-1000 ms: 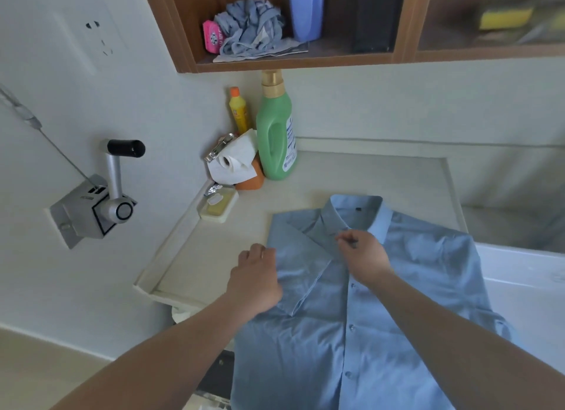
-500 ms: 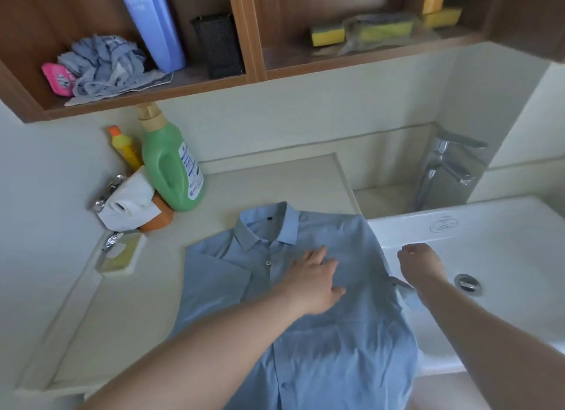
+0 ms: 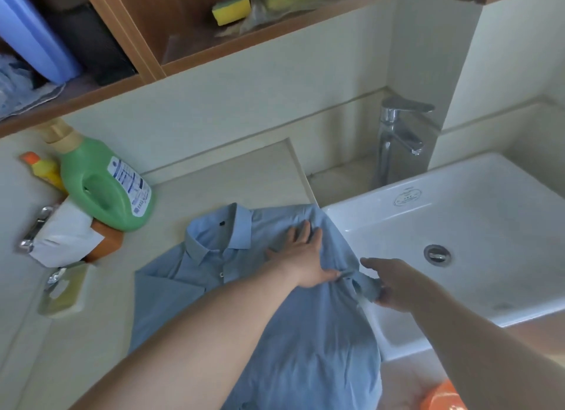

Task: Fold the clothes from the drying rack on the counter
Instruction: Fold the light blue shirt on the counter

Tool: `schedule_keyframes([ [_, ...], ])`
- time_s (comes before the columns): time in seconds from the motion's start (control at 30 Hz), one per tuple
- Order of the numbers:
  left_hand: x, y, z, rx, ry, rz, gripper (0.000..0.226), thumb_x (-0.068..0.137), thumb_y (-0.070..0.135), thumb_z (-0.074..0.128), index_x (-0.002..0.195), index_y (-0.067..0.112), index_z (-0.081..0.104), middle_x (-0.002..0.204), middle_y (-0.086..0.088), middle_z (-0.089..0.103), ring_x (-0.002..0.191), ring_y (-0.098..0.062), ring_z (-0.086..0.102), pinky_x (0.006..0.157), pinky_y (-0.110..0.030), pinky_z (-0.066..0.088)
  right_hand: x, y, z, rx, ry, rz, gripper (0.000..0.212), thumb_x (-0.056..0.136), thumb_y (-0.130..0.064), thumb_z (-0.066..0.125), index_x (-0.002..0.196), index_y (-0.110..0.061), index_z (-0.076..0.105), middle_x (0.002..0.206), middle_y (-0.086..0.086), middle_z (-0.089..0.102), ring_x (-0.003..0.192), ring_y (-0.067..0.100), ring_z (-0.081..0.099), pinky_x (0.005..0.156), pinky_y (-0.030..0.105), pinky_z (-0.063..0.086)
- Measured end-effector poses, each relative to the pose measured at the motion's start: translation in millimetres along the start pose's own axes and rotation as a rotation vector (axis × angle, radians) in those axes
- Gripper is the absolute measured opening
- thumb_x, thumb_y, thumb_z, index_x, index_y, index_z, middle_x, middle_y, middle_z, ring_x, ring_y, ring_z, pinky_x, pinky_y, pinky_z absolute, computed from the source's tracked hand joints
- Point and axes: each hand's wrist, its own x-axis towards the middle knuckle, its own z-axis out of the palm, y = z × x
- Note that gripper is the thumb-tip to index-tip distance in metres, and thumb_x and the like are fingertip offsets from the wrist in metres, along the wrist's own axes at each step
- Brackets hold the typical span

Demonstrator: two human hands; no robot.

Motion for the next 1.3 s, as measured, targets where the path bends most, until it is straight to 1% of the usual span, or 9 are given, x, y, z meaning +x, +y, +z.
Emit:
schedule_keyframes([
  [0.23,1.5,0.2,-4.5,0.034,-0.039,-0.001,0.135,0.064,0.096,0.053,0.156,0.036,-0.026,0.162,0.012,-0.037,0.152,-0.019,-0.029,0.112,-0.079,0.008,-6.8,-17.2,1.1,-0.049,-0.064,-0.083,0.014,0.091,-0.006,0.070,0.101,0.003,0.068,0.078,0.018,0.072,0.061,0.028,0.066,0.049,0.029,0.050],
  [0.43,-12.2,-18.9,0.3,-0.041,0.085,0.041,0.126,0.071,0.093,0.050,0.161,0.031,-0.012,0.168,0.013,-0.020,0.156,-0.016,-0.016,0.123,-0.059,0.015,-32.4,-51.7,2.8,-0.009,-0.098,-0.211,0.037,0.094,0.000,0.062,0.125,-0.020,0.059,0.119,0.016,0.068,0.105,0.037,0.068,0.087,0.051,0.057],
  [0.63,-20.3,-26.6,12.9,0.041,0.195,-0.071,0.118,0.064,0.092,0.052,0.159,0.031,0.016,0.166,0.002,0.011,0.150,-0.028,0.012,0.118,-0.048,0.023,-80.8,-71.0,34.8,-0.282,-0.122,-0.566,0.066,0.081,0.010,0.058,0.123,-0.040,0.066,0.115,0.013,0.065,0.088,0.030,0.067,0.080,0.043,0.057],
  [0.73,-21.3,-31.9,5.9,-0.169,0.212,0.028,0.074,0.082,0.058,0.064,0.147,0.028,0.042,0.154,-0.004,0.033,0.142,-0.031,0.031,0.112,-0.041,0.036,-108.4,-64.5,62.9,-0.646,-0.152,-0.802,0.070,0.079,0.007,0.055,0.124,-0.045,0.063,0.098,0.002,0.066,0.077,0.015,0.061,0.069,0.027,0.050],
  [0.83,-22.1,-52.8,-0.8,-0.453,0.306,0.070,0.022,0.095,0.018,0.052,0.108,0.020,0.069,0.118,-0.006,0.069,0.116,-0.028,0.063,0.095,-0.040,0.054,-139.1,-48.7,93.1,-1.068,-0.275,-0.946,0.065,0.085,0.001,0.057,0.136,-0.038,0.057,0.116,-0.022,0.060,0.091,-0.014,0.057,0.077,-0.001,0.037],
  [0.97,-23.7,-79.2,-5.8,-0.993,0.306,-0.216,0.027,0.099,0.036,0.052,0.093,0.016,0.070,0.097,-0.008,0.071,0.097,-0.029,0.068,0.087,-0.047,0.056,-156.3,-18.9,111.4,-1.315,-0.508,-0.689,0.046,0.092,-0.014,0.060,0.132,-0.037,0.060,0.076,-0.035,0.060,0.067,-0.020,0.056,0.067,0.005,0.042],
  [1.07,-38.0,-80.8,-8.7,-1.369,0.166,-0.291,0.048,0.101,0.060,0.046,0.105,0.018,0.067,0.104,-0.006,0.072,0.094,-0.024,0.069,0.073,-0.036,0.056,-142.2,2.4,117.4,-1.305,-0.394,-0.745,0.039,0.093,-0.016,0.054,0.126,-0.031,0.067,0.101,-0.018,0.070,0.087,-0.002,0.063,0.074,0.005,0.042],
  [1.2,-40.0,-82.3,7.6,-0.984,0.253,-0.203,0.031,0.092,0.042,0.065,0.075,0.017,0.057,0.073,0.000,0.058,0.065,-0.019,0.054,0.059,-0.028,0.041,-114.6,19.1,104.1,-1.296,0.041,-0.983,0.036,0.089,-0.014,0.051,0.118,-0.027,0.067,0.110,-0.009,0.062,0.103,0.017,0.055,0.080,0.014,0.043],
  [1.3,-40.2,-79.4,13.4,-0.950,0.268,-0.197,0.020,0.089,0.026,0.058,0.076,0.016,0.046,0.074,-0.002,0.048,0.067,-0.019,0.043,0.062,-0.029,0.032,-103.4,22.6,89.5,-1.472,0.126,-0.904,0.048,0.084,-0.020,0.050,0.131,-0.030,0.055,0.127,-0.006,0.051,0.116,0.024,0.044,0.097,0.032,0.043],
])
